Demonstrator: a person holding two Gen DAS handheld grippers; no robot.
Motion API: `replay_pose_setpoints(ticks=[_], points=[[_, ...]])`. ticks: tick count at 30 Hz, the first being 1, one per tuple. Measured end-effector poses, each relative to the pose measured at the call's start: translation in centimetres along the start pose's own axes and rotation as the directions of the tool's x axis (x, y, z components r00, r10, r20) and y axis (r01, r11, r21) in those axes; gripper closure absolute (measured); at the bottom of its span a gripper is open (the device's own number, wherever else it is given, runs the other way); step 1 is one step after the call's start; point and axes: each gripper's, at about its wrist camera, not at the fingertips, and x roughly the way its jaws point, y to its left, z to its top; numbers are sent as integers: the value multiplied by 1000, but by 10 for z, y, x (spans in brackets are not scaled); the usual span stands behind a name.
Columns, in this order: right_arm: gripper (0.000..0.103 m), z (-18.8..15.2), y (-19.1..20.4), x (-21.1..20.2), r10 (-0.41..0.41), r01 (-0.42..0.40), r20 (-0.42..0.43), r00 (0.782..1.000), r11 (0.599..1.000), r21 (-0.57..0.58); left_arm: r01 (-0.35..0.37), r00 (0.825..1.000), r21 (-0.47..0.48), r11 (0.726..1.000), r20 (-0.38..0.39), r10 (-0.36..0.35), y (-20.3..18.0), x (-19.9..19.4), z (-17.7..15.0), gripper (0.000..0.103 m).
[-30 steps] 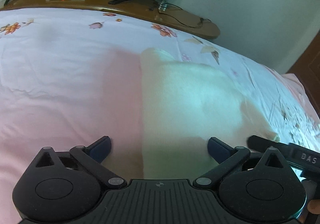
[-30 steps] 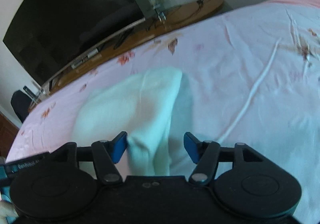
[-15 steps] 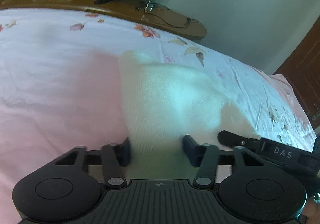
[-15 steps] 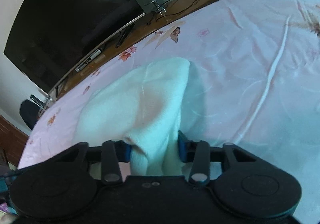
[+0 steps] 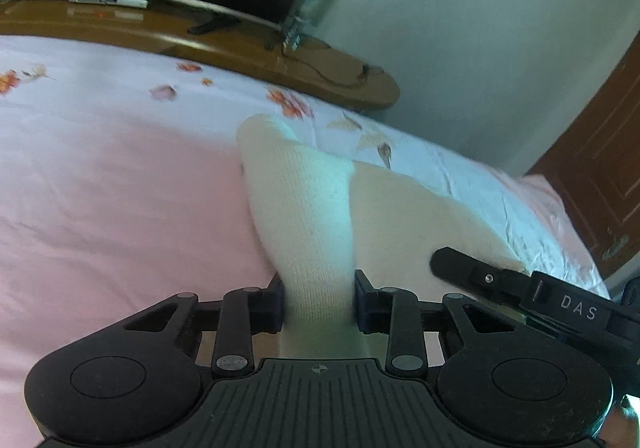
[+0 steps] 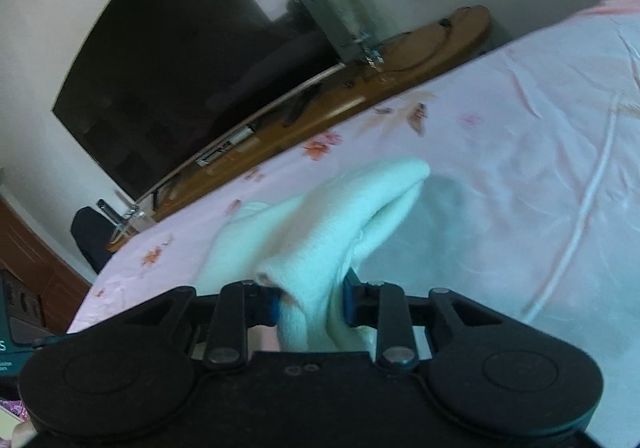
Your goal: Fold small clothes
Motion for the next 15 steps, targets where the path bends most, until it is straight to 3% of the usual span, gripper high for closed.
replay_pose_setpoints(ticks=[8, 15], points=[[76, -7, 73, 25, 102, -102, -6, 995, 994, -33, -63, 995, -32, 997, 73, 65, 76, -71, 21, 70], [76, -44, 150, 78, 172, -173, -37, 984, 985, -26, -144, 986, -47, 988, 78, 147, 164, -118, 31, 70]])
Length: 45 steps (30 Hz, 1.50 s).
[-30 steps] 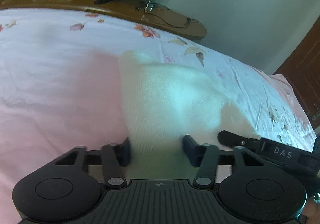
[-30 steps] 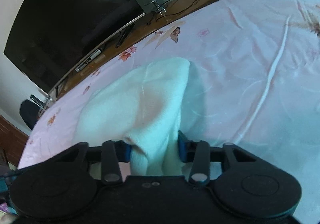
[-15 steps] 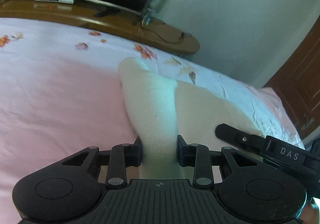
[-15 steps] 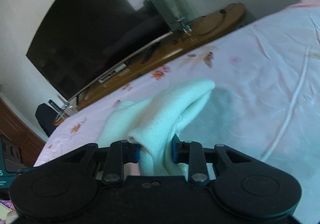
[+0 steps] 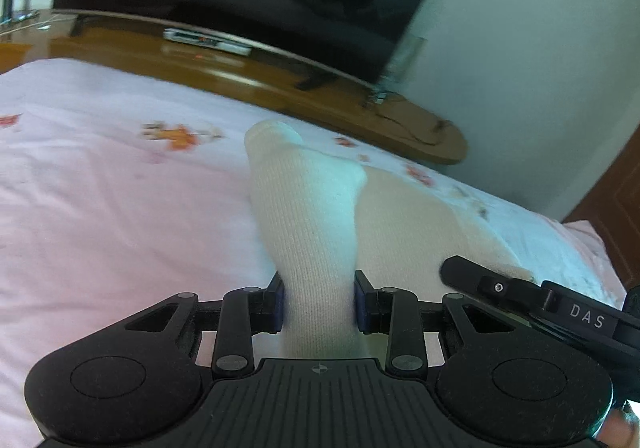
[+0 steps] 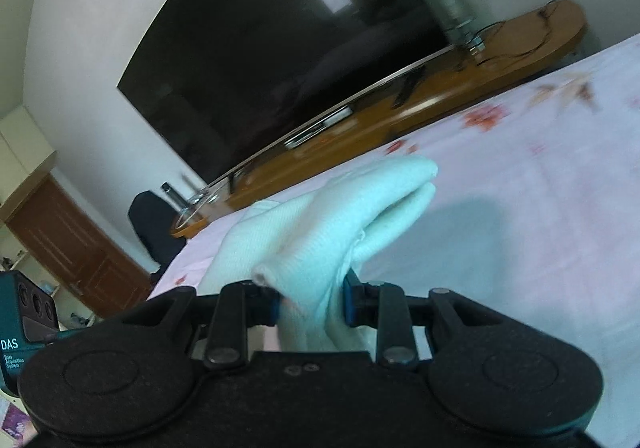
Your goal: Fold small clothes
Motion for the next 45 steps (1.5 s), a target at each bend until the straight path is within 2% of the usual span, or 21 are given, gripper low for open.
replay_pose_setpoints(ticks=[6, 7, 8, 10, 12, 14, 16, 18, 20, 22, 25, 26, 29, 31, 32, 35, 40, 42, 43, 44, 45], points=[[76, -30, 28, 48, -19, 19, -56, 998, 1000, -6, -42, 998, -25, 999, -56, 40, 63, 12, -9, 70], [76, -36, 27, 54, -34, 33, -72, 997, 999, -7, -46, 996, -32, 998, -81, 43, 69, 20, -15, 65], [75, -41, 25, 60, -54, 53, -90, 994, 998, -14, -56, 995, -34, 998, -86, 53, 77, 25, -21, 47], [72, -52, 20, 66, -131, 127, -104, 986, 991, -44, -96, 994, -12, 995, -50, 95, 79, 27, -27, 31], [66, -56, 16, 69, -169, 166, -108, 980, 985, -40, -96, 994, 3, 995, -47, 96, 77, 24, -28, 31], [63, -53, 17, 61, -195, 191, -92, 976, 980, -52, -133, 991, 23, 991, -1, 133, 72, 8, -27, 31], [63, -50, 26, 47, -232, 226, -55, 971, 970, -93, -129, 991, 51, 990, 37, 127, 68, -9, -27, 31], [65, -48, 41, 29, -266, 262, -3, 964, 953, -152, -106, 994, 90, 990, 43, 102, 60, -22, -30, 31], [69, -51, 64, 13, -259, 259, 29, 965, 941, -219, -82, 996, 116, 990, 31, 79, 55, -33, -38, 31], [69, -58, 78, 7, -240, 241, 35, 970, 932, -273, -58, 998, 136, 989, -4, 59, 47, -34, -51, 31], [72, -77, 86, 5, -231, 216, -22, 973, 934, -286, -86, 994, 175, 981, -57, 97, 44, -22, -75, 31], [72, -85, 86, 5, -248, 225, -42, 968, 928, -298, -88, 990, 172, 981, -94, 105, 47, -14, -82, 31], [73, -107, 82, 5, -309, 265, -94, 946, 910, -319, -110, 990, 199, 974, -64, 125, 43, -16, -92, 31], [76, -124, 76, 14, -404, 336, -109, 908, 859, -386, -120, 988, 208, 971, -74, 138, 39, -17, -91, 31], [67, -130, 73, 13, -428, 363, -79, 900, 838, -406, -125, 986, 200, 972, -87, 144, 38, -20, -88, 31], [68, -122, 71, 2, -409, 371, -104, 907, 890, -264, -139, 982, 183, 973, -98, 158, 36, -35, -83, 31], [64, -124, 87, -37, -396, 381, -45, 917, 904, -197, -175, 977, 228, 958, -76, 197, 26, -64, -83, 30], [52, -126, 87, -52, -386, 374, -53, 921, 915, -153, -172, 979, 232, 957, -70, 193, 22, -77, -82, 23], [49, -127, 87, -58, -380, 370, -56, 923, 919, -134, -176, 979, 237, 956, -59, 195, 19, -84, -82, 11], [47, -128, 87, -66, -372, 364, -58, 926, 924, -115, -180, 980, 241, 954, -44, 196, 15, -90, -82, 5], [46, -129, 88, -71, -364, 357, -61, 929, 929, -100, -178, 981, 246, 953, -29, 191, 12, -96, -82, 5]])
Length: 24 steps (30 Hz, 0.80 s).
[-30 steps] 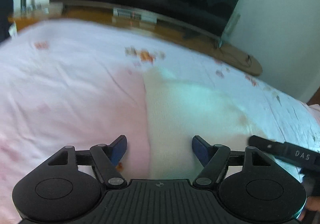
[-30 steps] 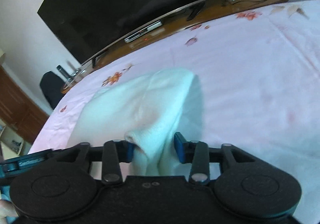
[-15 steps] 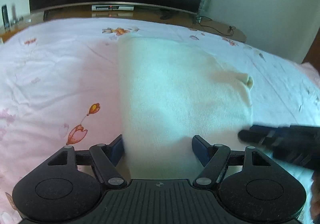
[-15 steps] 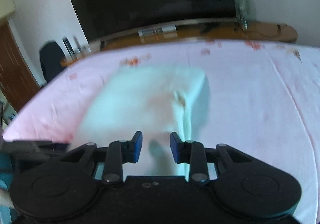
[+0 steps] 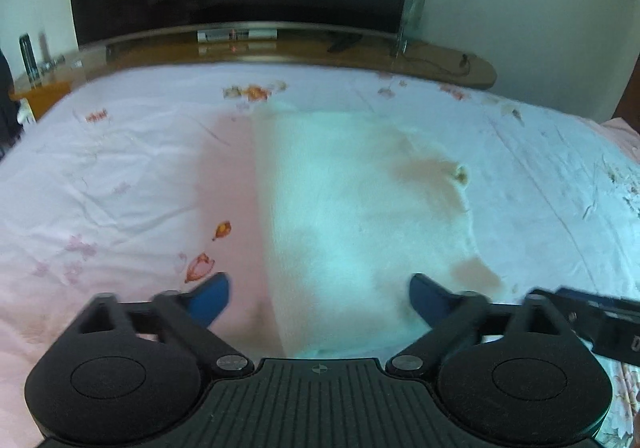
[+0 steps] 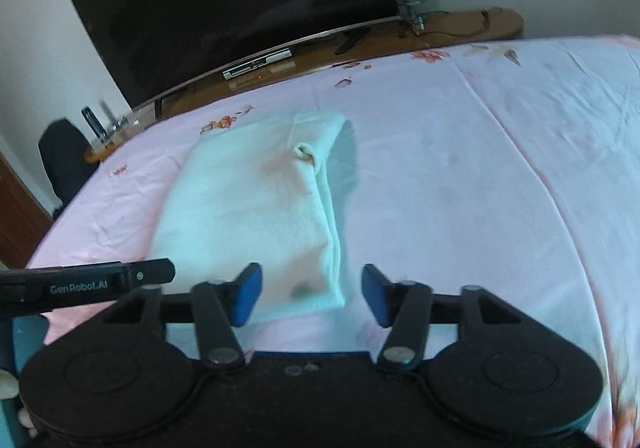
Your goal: Fold small clothes
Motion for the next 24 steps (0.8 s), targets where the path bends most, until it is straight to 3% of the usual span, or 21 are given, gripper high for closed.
replay_pose_setpoints(ticks=[4, 10, 12, 16, 20, 24], points=[[33, -4, -1, -19, 28, -27, -6, 1000, 999, 40, 1, 1000, 32, 1000, 13, -1, -10, -23, -1, 5], [17, -5, 7, -39, 85, -82, -42, 996, 994, 65, -23, 1000, -2, 1000, 6, 23, -16, -59, -10, 4], [5, -4, 14, -51, 85, -83, -46, 995, 996, 32, -44, 999, -23, 999, 17, 44, -16, -77, -15, 4], [1, -1, 28, -82, 87, -87, -5, 996, 994, -63, -97, 992, -72, 993, 78, 103, -20, -119, -27, 0], [1, -7, 37, -114, 23, -19, 25, 999, 985, -169, -152, 979, -104, 983, 120, 164, -31, -161, -43, 0], [1, -23, 39, -159, 9, 25, 118, 993, 960, -279, -159, 976, -123, 980, 130, 174, -46, -193, -60, 0]])
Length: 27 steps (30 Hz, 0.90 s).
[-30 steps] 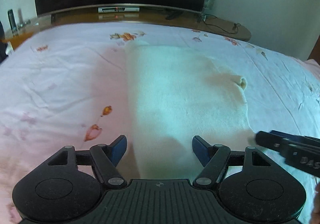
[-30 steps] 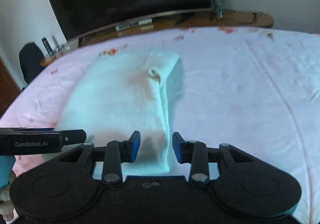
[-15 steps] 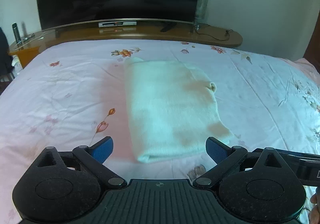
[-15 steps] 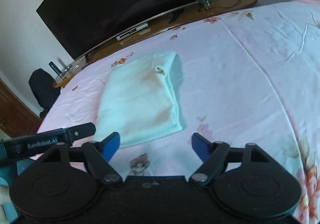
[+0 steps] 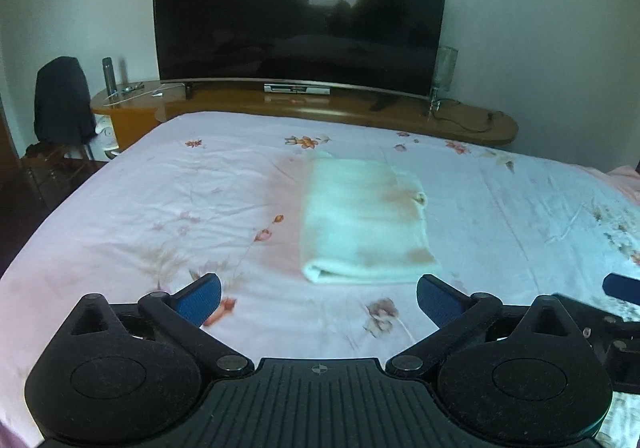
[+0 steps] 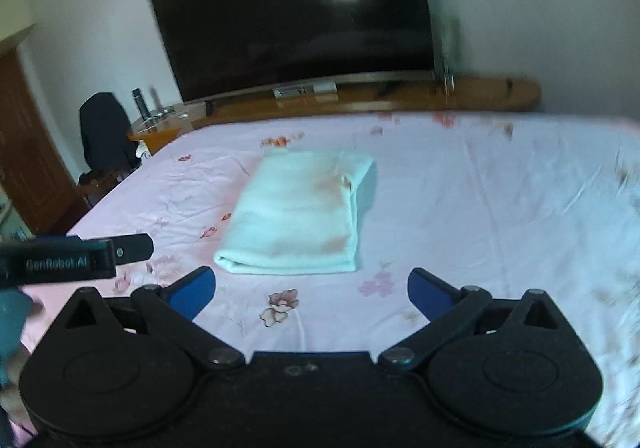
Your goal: Fold small clothes
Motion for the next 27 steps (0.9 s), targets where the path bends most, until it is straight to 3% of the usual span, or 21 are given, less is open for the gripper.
replay_pose_setpoints(ticks=[11, 27], points=[[0, -14, -11, -69, -41, 42, 104, 994, 999, -11, -33, 996, 0, 999, 80, 33, -32, -73, -30, 0], [1, -29, -10, -97, -87, 91, 141, 986, 996, -23, -40, 998, 4, 999, 58, 40, -43, -96, -52, 0]])
